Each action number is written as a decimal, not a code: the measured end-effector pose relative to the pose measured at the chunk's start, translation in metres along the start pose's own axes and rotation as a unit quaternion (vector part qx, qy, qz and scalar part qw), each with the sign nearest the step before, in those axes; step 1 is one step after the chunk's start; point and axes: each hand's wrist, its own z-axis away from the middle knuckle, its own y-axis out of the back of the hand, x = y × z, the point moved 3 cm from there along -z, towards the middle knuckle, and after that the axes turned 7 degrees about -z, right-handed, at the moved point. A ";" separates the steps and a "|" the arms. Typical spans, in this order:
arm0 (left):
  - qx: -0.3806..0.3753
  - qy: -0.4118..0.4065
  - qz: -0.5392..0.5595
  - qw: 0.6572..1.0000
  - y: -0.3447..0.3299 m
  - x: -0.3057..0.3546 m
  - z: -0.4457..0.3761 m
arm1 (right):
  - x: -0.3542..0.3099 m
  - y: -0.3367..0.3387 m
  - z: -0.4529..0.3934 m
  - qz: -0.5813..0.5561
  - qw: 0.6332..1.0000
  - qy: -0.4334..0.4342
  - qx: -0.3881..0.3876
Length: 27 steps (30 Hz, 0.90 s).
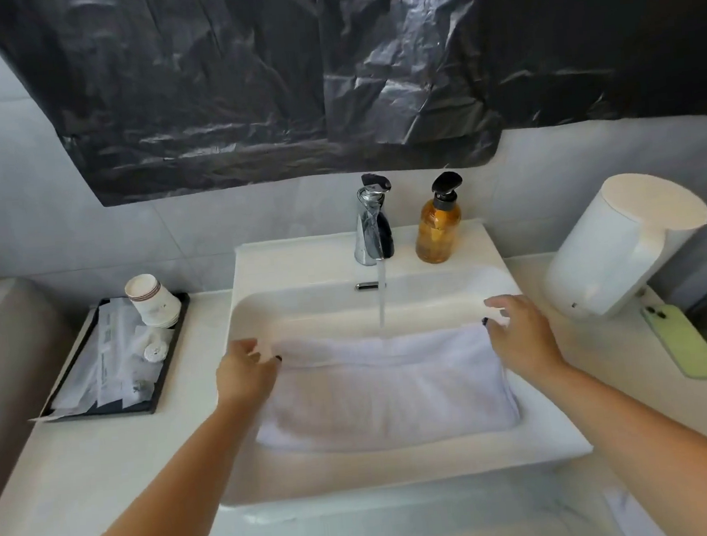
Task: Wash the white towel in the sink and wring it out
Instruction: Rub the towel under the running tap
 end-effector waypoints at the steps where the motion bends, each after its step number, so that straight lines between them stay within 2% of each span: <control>1: -0.004 -0.051 -0.043 0.998 -0.007 -0.003 0.005 | -0.002 -0.009 0.007 0.050 0.997 0.044 -0.034; 3: -0.067 -0.212 -0.120 0.968 -0.025 -0.013 0.020 | -0.002 -0.028 0.027 0.130 0.964 0.117 -0.202; 5: -0.159 -0.343 -0.271 0.885 -0.044 -0.037 0.028 | 0.010 -0.044 0.051 0.215 0.895 0.139 -0.364; 6: -0.203 -0.360 -0.339 0.845 -0.048 -0.048 0.028 | 0.018 -0.050 0.059 0.247 0.871 0.144 -0.401; 7: -0.222 -0.367 -0.400 0.810 -0.047 -0.055 0.027 | 0.025 -0.052 0.063 0.258 0.864 0.145 -0.408; 9: -0.206 -0.397 -0.469 0.762 -0.045 -0.055 0.026 | 0.031 -0.053 0.066 0.253 0.870 0.157 -0.393; 10: -0.174 -0.427 -0.495 0.736 -0.047 -0.053 0.025 | 0.030 -0.054 0.064 0.254 0.875 0.186 -0.367; 11: -0.139 -0.448 -0.497 0.730 -0.048 -0.049 0.026 | 0.028 -0.057 0.061 0.246 0.882 0.215 -0.339; 13: -0.091 -0.466 -0.462 0.749 -0.048 -0.038 0.025 | 0.019 -0.062 0.053 0.264 0.883 0.254 -0.294; 14: -0.083 -0.457 -0.441 0.768 -0.045 -0.028 0.024 | 0.009 -0.059 0.047 0.259 0.889 0.233 -0.297; 15: -0.077 -0.428 -0.420 0.797 -0.041 -0.018 0.019 | 0.003 -0.056 0.037 0.250 0.900 0.189 -0.302; 17: -0.044 -0.343 -0.342 0.874 -0.032 0.001 0.004 | -0.001 -0.050 0.009 0.161 0.934 0.053 -0.316; 18: -0.039 -0.289 -0.295 0.910 -0.029 0.009 -0.005 | -0.004 -0.045 -0.004 0.110 0.950 0.012 -0.292; 20: -0.010 -0.213 -0.241 0.947 -0.025 0.026 -0.019 | -0.008 -0.041 -0.026 0.079 0.972 -0.013 -0.222; 22: 0.018 -0.253 -0.263 0.931 -0.033 0.042 -0.021 | -0.008 -0.050 -0.033 0.149 0.976 0.022 -0.158; 24: -0.035 -0.330 -0.321 0.887 -0.057 0.048 -0.017 | -0.018 -0.066 -0.028 0.193 0.967 0.095 -0.137; 27: -0.171 -0.371 -0.436 0.802 -0.100 0.037 -0.015 | -0.017 -0.105 -0.012 0.252 0.932 0.134 -0.222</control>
